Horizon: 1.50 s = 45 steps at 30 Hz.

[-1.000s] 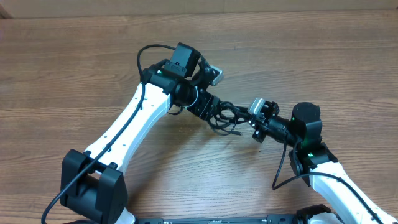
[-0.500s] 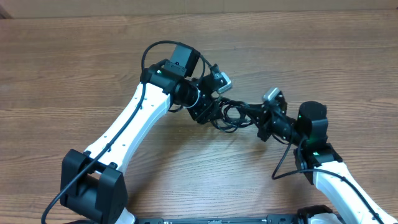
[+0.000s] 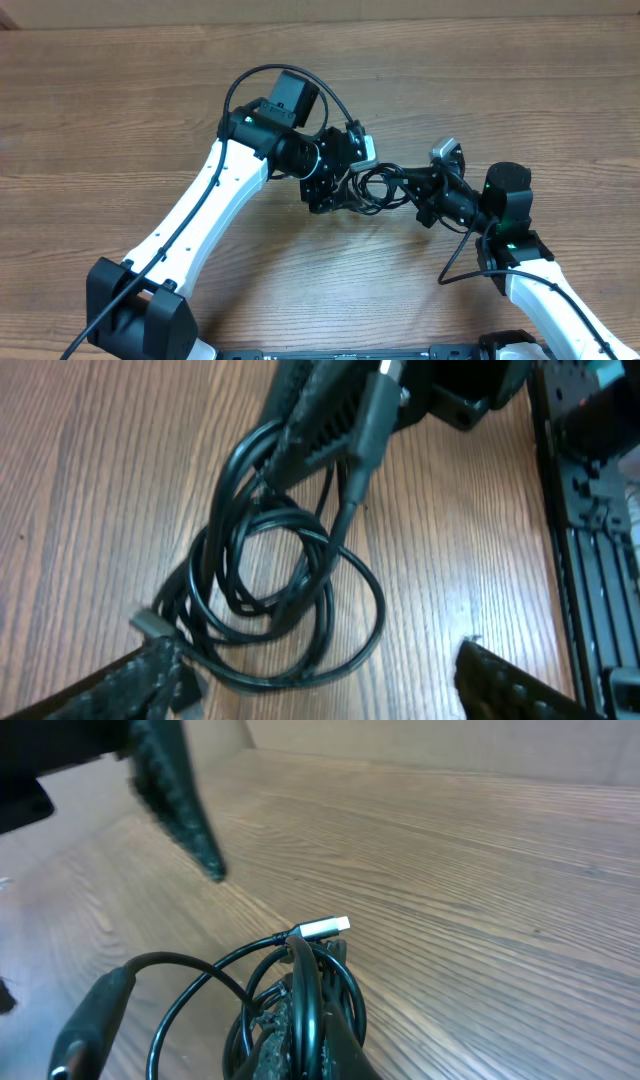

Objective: Untangle cables
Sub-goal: 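Grasp the cable loops with the left gripper beside the right gripper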

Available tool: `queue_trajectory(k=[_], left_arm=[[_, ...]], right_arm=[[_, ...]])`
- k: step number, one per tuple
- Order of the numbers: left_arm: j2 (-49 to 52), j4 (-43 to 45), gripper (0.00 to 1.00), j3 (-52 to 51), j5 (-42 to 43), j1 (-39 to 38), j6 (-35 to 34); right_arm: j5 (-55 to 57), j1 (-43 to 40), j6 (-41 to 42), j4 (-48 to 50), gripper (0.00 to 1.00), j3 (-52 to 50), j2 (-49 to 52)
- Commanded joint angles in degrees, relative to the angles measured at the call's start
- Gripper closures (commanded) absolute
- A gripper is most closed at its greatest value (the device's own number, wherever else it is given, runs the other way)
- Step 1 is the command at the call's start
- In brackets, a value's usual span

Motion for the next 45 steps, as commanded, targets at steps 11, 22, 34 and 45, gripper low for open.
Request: queue_trajectory(k=[11, 22, 34, 45], left_arm=[[-1.1, 6.4, 0.00, 0.8, -5.0, -0.8, 6.4], [-1.0, 6.3, 0.13, 0.8, -2.8, -0.8, 4.7], [-1.0, 6.3, 0.74, 0.8, 5.2, -0.8, 4.7], [-1.0, 6.3, 0.89, 0.8, 5.9, -2.6, 4.7]], right_arm=[[-18.1, -0.2, 0.4, 5.4, 0.96, 1.5, -0.2], [-22.2, -0.2, 0.2, 8.3, 0.96, 1.5, -0.2], [-22.0, -0.2, 0.2, 8.3, 0.96, 1.5, -0.2], [-22.0, -0.2, 0.2, 8.3, 0.96, 1.5, -0.2]])
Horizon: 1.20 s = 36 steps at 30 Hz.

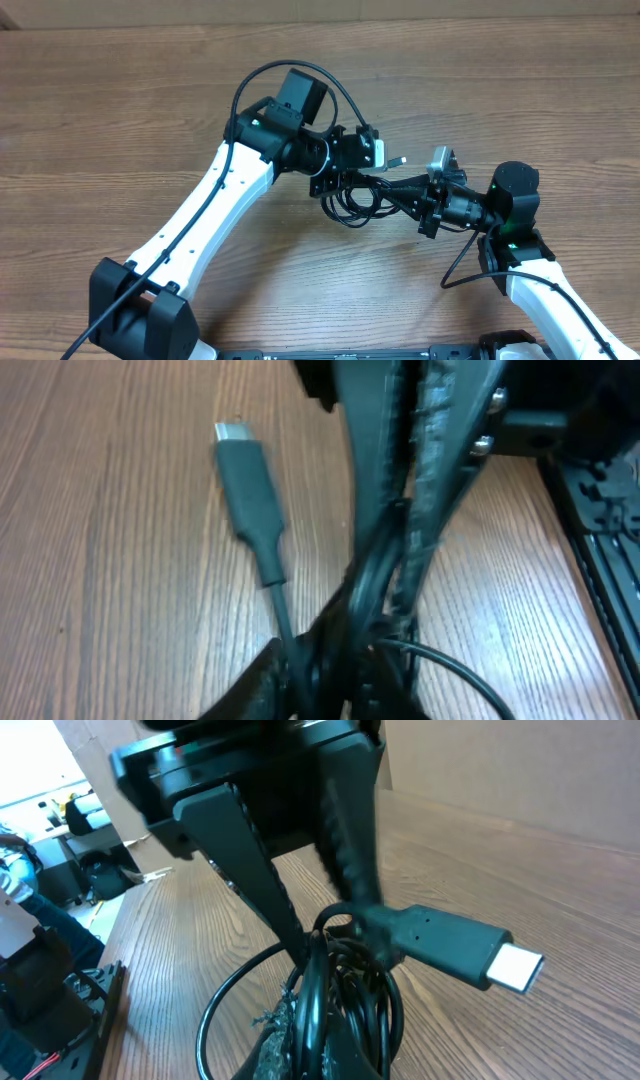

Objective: Untangle cables

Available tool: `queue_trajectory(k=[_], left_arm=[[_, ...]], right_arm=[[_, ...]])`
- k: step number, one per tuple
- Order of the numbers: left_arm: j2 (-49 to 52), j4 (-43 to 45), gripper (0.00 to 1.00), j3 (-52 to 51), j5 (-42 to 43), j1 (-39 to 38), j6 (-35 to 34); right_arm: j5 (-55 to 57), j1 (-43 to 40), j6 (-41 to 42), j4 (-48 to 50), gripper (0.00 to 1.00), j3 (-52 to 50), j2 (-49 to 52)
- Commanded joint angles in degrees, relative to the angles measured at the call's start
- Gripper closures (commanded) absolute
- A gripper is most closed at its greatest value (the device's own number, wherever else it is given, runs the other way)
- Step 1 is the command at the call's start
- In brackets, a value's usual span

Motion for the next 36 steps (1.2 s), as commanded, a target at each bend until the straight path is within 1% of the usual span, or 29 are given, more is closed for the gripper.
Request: queue_trajectory(k=[1, 4, 8, 11, 12, 14, 15, 16, 17, 19, 20, 21, 23, 24, 27, 30, 36], left_arm=[[-1.0, 0.5, 0.96, 0.8, 2.3, -0.8, -0.4], [-1.0, 0.5, 0.96, 0.8, 2.0, -0.8, -0.4], [-1.0, 0.4, 0.96, 0.8, -0.5, -0.7, -0.7], [-1.0, 0.4, 0.96, 0.8, -2.7, -0.7, -2.5], [-1.0, 0.5, 0.96, 0.8, -3.5, -0.7, -3.1], [-1.0, 0.5, 0.96, 0.8, -5.5, -0.7, -4.6], [-1.0, 0.5, 0.96, 0.8, -6.4, -0.7, -5.4], [-1.0, 0.6, 0.96, 0.8, -7.5, -0.7, -6.6], [-1.0, 0.6, 0.96, 0.8, -8.7, -0.6, -7.9], [-1.0, 0.6, 0.96, 0.8, -10.9, -0.4, -10.5], [-1.0, 0.6, 0.96, 0.8, -11.7, -0.4, -11.5], [-1.0, 0.6, 0.96, 0.8, -12.7, -0.2, -12.6], [-1.0, 0.7, 0.96, 0.8, -14.3, 0.2, -14.4], [-1.0, 0.8, 0.96, 0.8, -15.0, 0.5, -15.2], [-1.0, 1.1, 0.96, 0.8, -16.3, 1.4, -17.4], [-1.0, 1.5, 0.95, 0.8, -17.4, 2.3, -19.8], [-1.0, 1.5, 0.96, 0.8, -16.0, 2.4, -21.1]], right_arm=[[-2.2, 0.2, 0.0, 0.3, 0.96, 1.5, -0.2], [-2.2, 0.2, 0.0, 0.3, 0.96, 1.5, -0.2], [-2.2, 0.2, 0.0, 0.3, 0.96, 1.5, -0.2], [-1.9, 0.2, 0.0, 0.3, 0.96, 1.5, -0.2], [-1.5, 0.2, 0.0, 0.3, 0.95, 1.5, -0.2], [-0.3, 0.2, 0.4, 0.2, 0.71, 1.5, -0.2], [0.3, 0.2, 0.4, 0.0, 0.65, 1.5, -0.2], [1.0, 0.2, 0.5, -0.4, 0.57, 1.5, -0.2], [1.9, 0.2, 0.5, -0.9, 0.51, 1.5, -0.2], [3.9, 0.2, 0.7, -2.1, 0.30, 1.5, -0.2], [4.9, 0.2, 1.1, -2.6, 0.26, 1.5, -0.2], [6.7, 0.2, 2.4, -3.0, 0.24, 1.5, -0.2], [10.1, 0.2, 5.1, -3.5, 0.16, 1.5, -0.2], [11.5, 0.2, 6.5, -3.6, 0.15, 1.5, -0.2], [11.9, 0.2, 6.9, -3.8, 0.15, 1.5, -0.2], [10.2, 0.2, 6.6, -3.8, 0.18, 1.5, -0.2], [2.1, 0.4, 0.2, -3.8, 0.21, 1.5, -0.2]])
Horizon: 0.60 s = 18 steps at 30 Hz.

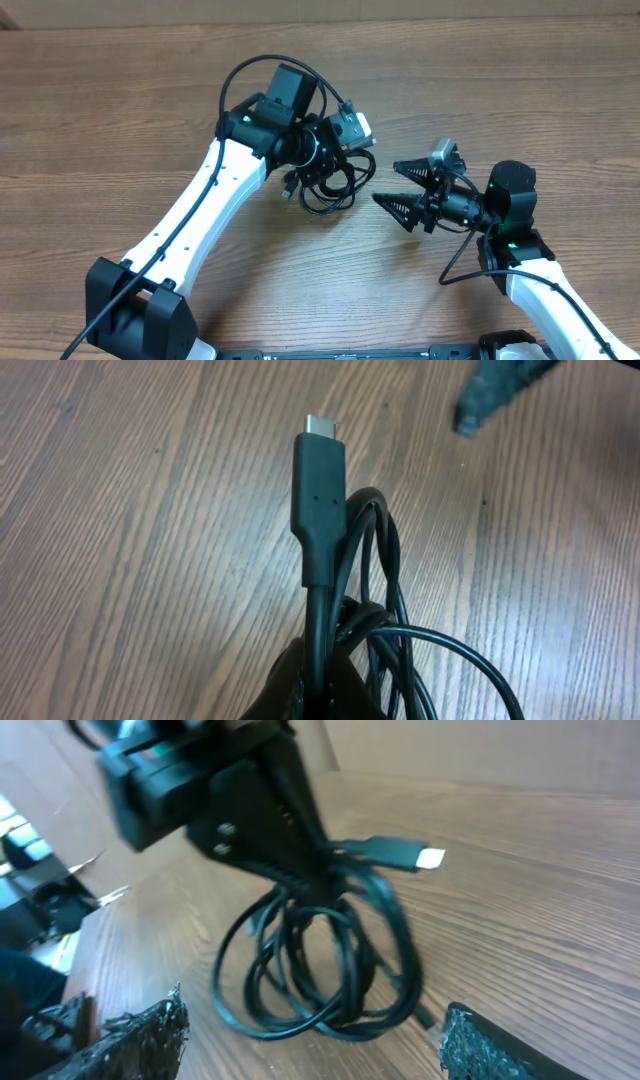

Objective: Untangle cables

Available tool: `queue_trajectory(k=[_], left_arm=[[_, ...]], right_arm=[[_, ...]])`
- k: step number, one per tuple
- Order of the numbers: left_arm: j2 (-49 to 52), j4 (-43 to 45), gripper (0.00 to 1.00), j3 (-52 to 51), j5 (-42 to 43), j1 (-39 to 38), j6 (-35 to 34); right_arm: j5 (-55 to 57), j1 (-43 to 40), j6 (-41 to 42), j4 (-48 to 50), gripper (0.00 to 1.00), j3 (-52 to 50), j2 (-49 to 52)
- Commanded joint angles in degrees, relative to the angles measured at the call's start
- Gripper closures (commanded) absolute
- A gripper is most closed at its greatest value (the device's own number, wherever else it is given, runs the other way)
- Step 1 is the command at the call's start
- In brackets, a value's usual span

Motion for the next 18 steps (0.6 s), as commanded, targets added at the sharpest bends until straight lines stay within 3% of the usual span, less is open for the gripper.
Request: queue_trajectory(k=[1, 11, 18], left_arm=[[-1.0, 0.2, 0.96, 0.8, 1.6, -0.4, -2.4], [-1.0, 0.7, 0.96, 0.8, 4.9, -3.3, -2.4], [-1.0, 3.7, 0.96, 0.8, 5.2, -4.9, -8.7]], right_arm=[[-5.9, 0.4, -4.4, 0.2, 0.21, 1.2, -0.1], [-9.8, 0.4, -5.7, 0.2, 0.22, 1.2, -0.1], [-8.6, 0.4, -5.6, 0.1, 0.28, 1.2, -0.1]])
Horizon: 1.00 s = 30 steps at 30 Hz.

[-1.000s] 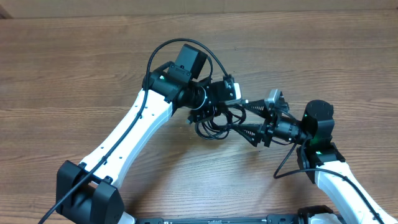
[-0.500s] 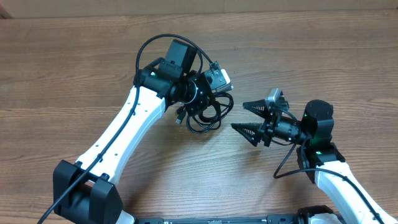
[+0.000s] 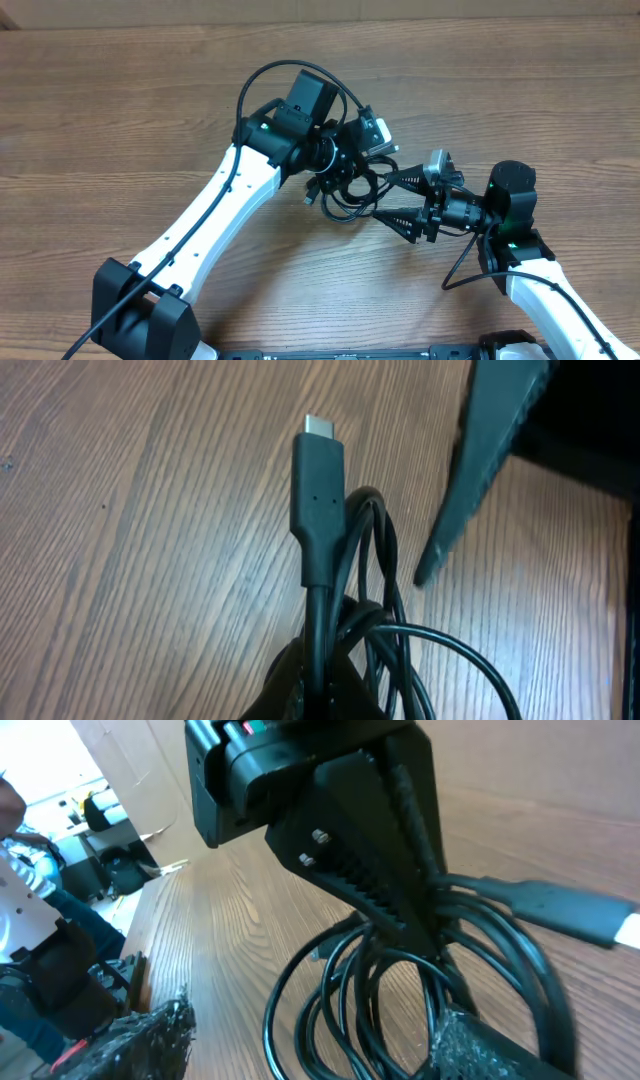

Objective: Untangle cables

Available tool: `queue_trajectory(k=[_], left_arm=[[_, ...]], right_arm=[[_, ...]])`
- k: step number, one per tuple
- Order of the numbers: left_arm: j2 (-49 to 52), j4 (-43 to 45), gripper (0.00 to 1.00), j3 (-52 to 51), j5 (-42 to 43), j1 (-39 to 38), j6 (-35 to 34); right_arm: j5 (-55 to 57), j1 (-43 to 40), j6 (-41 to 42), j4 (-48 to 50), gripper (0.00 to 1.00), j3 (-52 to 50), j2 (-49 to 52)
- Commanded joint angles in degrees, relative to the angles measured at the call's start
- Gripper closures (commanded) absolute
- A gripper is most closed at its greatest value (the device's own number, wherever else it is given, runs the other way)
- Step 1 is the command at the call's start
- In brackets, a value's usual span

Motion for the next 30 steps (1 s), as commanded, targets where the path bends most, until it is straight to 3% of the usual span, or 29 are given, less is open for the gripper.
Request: queue_trajectory(k=[1, 18, 30], left_arm=[[-1.0, 0.9, 0.96, 0.8, 2.4, -0.7, -4.8], [-1.0, 7.3, 0.96, 0.8, 15.1, -1.5, -4.7], [-1.0, 5.3, 0.96, 0.8, 14.5, -6.0, -4.7]], right_arm=[[0.8, 0.3, -0.3, 0.1, 0.29, 1.2, -0.1], [13.0, 0.3, 0.1, -6.3, 0.30, 1.2, -0.1], [18.1, 0.3, 0.1, -8.4, 0.37, 1.2, -0.1]])
